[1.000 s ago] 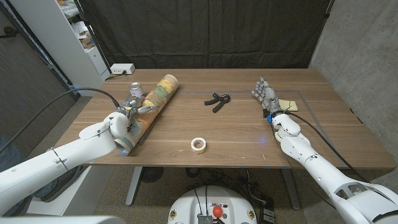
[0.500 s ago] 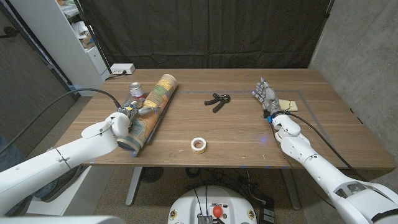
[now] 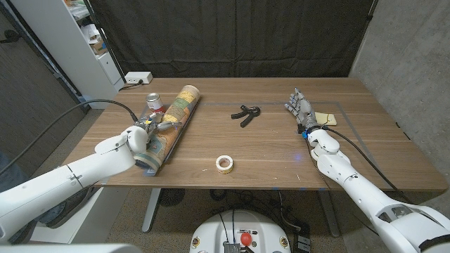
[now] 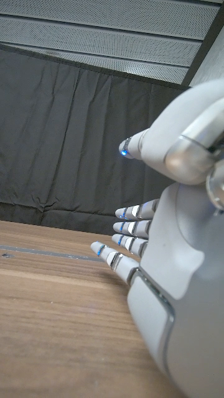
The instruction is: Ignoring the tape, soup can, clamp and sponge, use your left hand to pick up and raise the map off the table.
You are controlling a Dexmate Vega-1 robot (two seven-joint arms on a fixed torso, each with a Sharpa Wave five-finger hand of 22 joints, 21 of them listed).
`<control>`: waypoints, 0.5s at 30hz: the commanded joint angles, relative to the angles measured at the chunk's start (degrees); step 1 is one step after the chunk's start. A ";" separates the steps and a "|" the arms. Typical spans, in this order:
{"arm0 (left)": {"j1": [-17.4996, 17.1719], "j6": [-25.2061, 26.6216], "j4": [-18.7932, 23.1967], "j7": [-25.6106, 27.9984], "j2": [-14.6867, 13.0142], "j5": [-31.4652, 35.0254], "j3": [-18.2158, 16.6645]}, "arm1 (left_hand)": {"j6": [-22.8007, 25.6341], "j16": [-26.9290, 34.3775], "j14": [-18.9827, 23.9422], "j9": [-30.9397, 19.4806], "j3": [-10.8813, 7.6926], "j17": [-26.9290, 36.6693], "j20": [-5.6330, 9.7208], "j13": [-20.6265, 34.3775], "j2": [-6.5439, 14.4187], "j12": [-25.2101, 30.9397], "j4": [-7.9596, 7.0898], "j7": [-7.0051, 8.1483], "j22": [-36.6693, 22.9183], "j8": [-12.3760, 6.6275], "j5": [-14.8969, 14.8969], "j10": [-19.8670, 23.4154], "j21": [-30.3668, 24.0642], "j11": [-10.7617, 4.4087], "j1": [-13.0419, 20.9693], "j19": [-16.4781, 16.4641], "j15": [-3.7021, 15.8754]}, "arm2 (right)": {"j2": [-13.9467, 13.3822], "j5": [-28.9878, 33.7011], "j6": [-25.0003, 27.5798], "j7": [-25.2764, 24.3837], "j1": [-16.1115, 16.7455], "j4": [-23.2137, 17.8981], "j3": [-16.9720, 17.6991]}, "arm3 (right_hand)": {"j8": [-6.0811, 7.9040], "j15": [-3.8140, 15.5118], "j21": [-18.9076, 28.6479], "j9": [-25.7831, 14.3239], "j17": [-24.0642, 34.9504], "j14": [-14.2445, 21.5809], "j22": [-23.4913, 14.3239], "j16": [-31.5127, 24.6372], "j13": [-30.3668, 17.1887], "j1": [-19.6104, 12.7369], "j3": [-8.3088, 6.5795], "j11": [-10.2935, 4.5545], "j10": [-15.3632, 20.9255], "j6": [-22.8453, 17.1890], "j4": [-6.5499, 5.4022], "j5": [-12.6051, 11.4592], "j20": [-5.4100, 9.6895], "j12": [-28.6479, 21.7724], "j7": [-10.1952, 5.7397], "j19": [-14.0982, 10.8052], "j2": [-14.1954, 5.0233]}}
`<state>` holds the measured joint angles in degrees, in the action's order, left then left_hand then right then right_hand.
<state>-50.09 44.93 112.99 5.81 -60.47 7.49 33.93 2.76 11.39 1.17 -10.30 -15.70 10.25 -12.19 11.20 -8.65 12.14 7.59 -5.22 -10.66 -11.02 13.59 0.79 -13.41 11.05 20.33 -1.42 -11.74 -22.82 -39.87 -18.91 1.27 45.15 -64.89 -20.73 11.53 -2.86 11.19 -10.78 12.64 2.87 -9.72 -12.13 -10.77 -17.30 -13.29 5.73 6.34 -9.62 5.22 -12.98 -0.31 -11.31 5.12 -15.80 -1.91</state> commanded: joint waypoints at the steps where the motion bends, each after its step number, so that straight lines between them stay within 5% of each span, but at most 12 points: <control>1: 2.09 0.48 -1.01 -2.51 0.12 0.11 1.78 | 0.37 0.06 0.27 -0.23 0.03 0.33 -0.34 0.18 0.25 0.50 -0.04 -0.27 -0.17 -0.31 0.61 0.33 0.09 0.25 0.52 -0.43 -0.08 | 0.30 0.08 -0.15 0.62 -0.59 0.81 -0.30 | -0.08 0.03 -0.06 -0.18 0.14 0.74 -0.19 -0.28 -0.14 -0.19 0.24 0.06 0.89 -0.57 0.18 0.19 -0.38 -0.11 -0.34 0.17 -0.30; 9: 3.63 3.56 -0.64 -4.88 0.29 -0.61 2.68 | 0.17 0.61 2.23 -0.22 0.34 0.39 -0.32 0.21 0.53 0.44 -0.01 -0.39 -0.48 -0.17 0.73 0.23 -0.56 0.73 0.95 -2.53 0.08 | 0.38 0.12 -0.14 0.71 -0.73 0.93 -0.37 | -0.05 -0.02 -0.05 -0.18 0.16 0.95 -0.19 -0.35 -0.14 -0.13 0.29 0.02 0.95 -0.71 0.18 0.20 -0.44 -0.10 -0.35 0.18 -0.31; 15: 3.59 3.33 -0.61 -4.93 0.24 -1.93 2.27 | 1.29 1.76 7.68 -0.24 1.14 0.57 -0.31 0.28 1.01 1.07 0.27 -0.53 -1.11 -0.46 0.88 2.28 -2.84 -0.12 2.75 -9.84 0.37 | 0.37 0.09 -0.28 0.83 -0.67 0.91 -0.34 | -0.03 -0.01 -0.07 -0.18 0.16 0.94 -0.19 -0.33 -0.14 -0.10 0.32 -0.04 1.07 -0.79 0.20 0.21 -0.48 -0.14 -0.37 0.22 -0.31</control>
<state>-47.41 47.09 112.38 2.36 -60.25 7.16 35.90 3.19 12.61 7.18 -10.24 -14.92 10.55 -12.37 11.35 -7.74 12.77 7.90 -5.61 -11.47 -10.99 14.02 2.13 -15.51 11.17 22.14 -9.24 -11.36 -22.53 -39.87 -19.01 1.87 44.59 -64.16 -20.99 11.53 -2.65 11.19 -10.78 12.64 3.30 -9.72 -12.13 -10.77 -17.30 -13.06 5.74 6.97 -9.93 5.45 -12.98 -0.72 -11.31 4.81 -15.39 -1.91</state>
